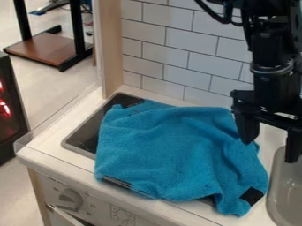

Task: Fold the cloth from bottom left to top right

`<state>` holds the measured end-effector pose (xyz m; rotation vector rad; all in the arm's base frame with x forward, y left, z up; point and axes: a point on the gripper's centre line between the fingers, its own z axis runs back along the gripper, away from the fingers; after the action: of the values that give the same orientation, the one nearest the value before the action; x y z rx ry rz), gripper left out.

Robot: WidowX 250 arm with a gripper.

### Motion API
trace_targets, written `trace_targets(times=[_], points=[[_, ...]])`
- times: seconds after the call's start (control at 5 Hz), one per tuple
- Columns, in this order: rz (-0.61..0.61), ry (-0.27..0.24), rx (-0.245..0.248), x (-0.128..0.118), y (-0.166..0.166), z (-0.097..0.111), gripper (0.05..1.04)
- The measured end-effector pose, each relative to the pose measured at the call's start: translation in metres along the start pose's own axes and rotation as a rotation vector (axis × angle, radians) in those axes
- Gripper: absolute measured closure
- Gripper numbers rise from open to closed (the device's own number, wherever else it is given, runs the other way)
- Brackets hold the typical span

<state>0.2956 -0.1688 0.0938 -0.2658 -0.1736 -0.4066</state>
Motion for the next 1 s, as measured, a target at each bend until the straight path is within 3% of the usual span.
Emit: trace_targets(times=[0.2, 0.4, 0.6, 0.8, 1.0], points=[[0.008, 0.030, 0.001, -0.007, 0.001, -0.007, 0.085], [0.058, 0.009, 0.001, -0.010, 0.009, 0.021, 0.085], [0.127, -0.080, 0.052, -0.014, 0.038, 0.055, 0.085], [0.206, -0.123, 0.124, -0.026, 0.066, 0.076, 0.085], [0.285, -0.123, 0.208, -0.039, 0.103, 0.078, 0.085]])
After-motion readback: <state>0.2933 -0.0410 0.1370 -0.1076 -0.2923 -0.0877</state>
